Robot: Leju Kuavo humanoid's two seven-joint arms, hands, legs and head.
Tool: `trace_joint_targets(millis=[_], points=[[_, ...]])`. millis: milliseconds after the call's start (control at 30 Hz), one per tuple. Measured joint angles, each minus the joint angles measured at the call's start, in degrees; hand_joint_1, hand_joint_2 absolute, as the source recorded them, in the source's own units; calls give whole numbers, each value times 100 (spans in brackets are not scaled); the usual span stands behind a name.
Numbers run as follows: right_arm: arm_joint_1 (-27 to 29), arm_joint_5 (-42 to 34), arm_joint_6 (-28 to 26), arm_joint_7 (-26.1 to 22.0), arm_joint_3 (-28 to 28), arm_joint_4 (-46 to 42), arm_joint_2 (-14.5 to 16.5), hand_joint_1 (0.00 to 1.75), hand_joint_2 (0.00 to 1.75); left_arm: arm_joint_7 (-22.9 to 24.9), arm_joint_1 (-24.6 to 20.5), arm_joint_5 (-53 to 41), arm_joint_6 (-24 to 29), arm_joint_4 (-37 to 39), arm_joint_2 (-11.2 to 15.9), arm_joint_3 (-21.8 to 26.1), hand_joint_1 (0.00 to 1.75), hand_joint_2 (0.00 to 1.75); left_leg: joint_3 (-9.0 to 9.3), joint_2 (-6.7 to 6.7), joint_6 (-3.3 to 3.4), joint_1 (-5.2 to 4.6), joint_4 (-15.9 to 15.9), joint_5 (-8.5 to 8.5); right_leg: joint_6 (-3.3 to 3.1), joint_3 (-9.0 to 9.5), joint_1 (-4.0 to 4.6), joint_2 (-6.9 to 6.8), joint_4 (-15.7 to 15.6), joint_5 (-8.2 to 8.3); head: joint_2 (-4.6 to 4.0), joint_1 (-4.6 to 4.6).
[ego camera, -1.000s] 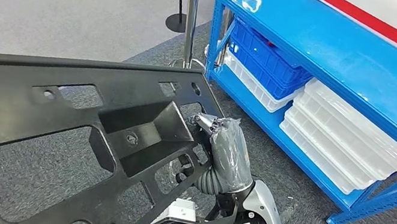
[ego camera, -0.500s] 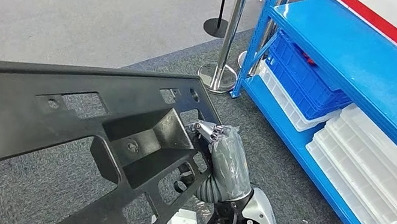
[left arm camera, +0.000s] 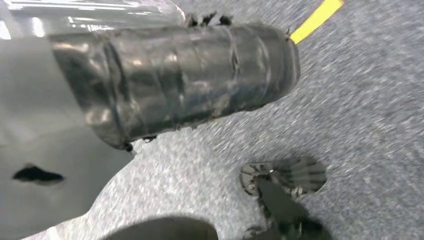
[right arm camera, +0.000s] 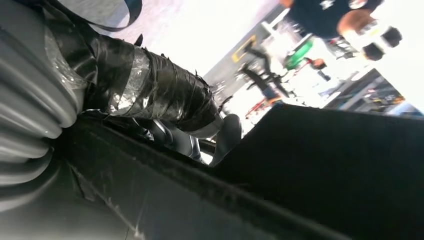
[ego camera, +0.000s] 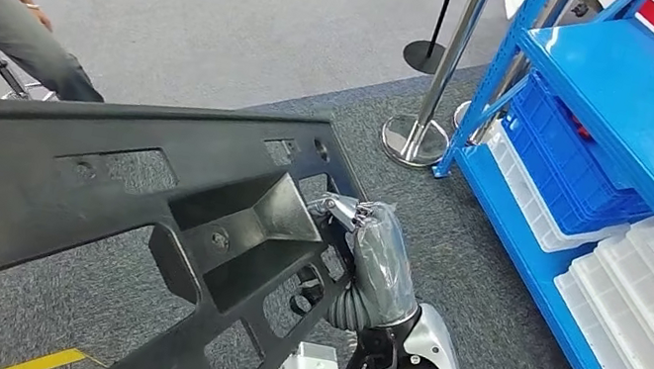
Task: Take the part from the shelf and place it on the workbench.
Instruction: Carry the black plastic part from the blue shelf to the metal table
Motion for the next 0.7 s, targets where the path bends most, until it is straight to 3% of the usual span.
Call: trace_joint_targets(millis=[33,100,133,167,233,300,367,433,500,567,600,633,667,700], points=[[-14,-29,-4,-22,0,11,2,175,175,-6,6,14,2,0,-3,0,0,0,-134,195,-16,-5,293,-159,-25,16,8,-88,-16,4,-1,-28],[-25,-65,-8,-55,0,36,3,175,175,-15,2,31,3,0,-10,1,0,0,-466,395,-46,8,1006,-463,-52,33,31,-276,-18,-13,-1,-69],[-29,-74,-8,-66,0,50,3,175,175,-17,3,35,3,0,-11,1,0,0,-561,432,-55,19,1215,-508,-56,41,35,-369,-17,-26,-1,-77],[-36,-86,-8,-74,0,64,3,175,175,-20,8,37,3,0,-12,1,0,0,-556,454,-62,28,1229,-456,-54,53,35,-455,-15,-42,-1,-84],[-63,-141,-8,-108,0,94,3,175,175,-27,23,45,21,0,-12,0,0,0,-233,542,-60,41,666,-138,-28,91,30,-599,-7,-83,-1,-92],[-107,-232,-7,-167,0,121,3,175,175,-48,21,63,54,0,-13,0,0,0,132,735,-26,-10,23,37,30,121,57,-715,6,-132,-1,-120],[-150,-310,-4,-226,0,147,3,175,175,-81,17,90,79,0,-14,0,0,0,224,803,43,-69,-189,11,96,144,96,-825,-13,-156,-1,-153],[-185,-367,-5,-279,0,179,4,175,175,-112,48,127,93,0,-15,0,0,0,211,688,115,-56,-233,27,153,164,104,-911,-39,-179,-1,-163],[-218,-425,-9,-334,0,212,6,175,175,-136,85,154,111,0,-16,0,0,0,233,574,180,-31,-284,51,190,79,86,-705,161,-341,-1,-163],[-233,-504,-13,-395,1,246,7,175,175,-153,91,160,135,0,-20,1,0,0,245,454,236,-30,-306,60,190,-245,80,-367,816,-654,-1,-163],[-233,-560,-15,-435,1,266,7,175,175,-160,88,161,148,0,-25,1,0,0,245,383,259,-37,-307,59,182,-465,86,-279,1212,-781,-1,-167],[-231,-631,-15,-479,1,291,7,175,175,-169,89,167,159,0,-33,1,0,0,247,302,267,-46,-306,57,173,-648,92,-236,1498,-823,-1,-170],[-229,-705,-15,-526,1,315,7,175,175,-179,94,178,169,0,-43,1,0,0,253,219,274,-56,-303,53,160,-748,95,-215,1590,-759,-1,-176],[-229,-773,-14,-568,1,335,7,175,175,-187,103,191,181,0,-51,2,0,0,263,131,278,-64,-300,51,140,-749,96,-195,1467,-595,-1,-180]])
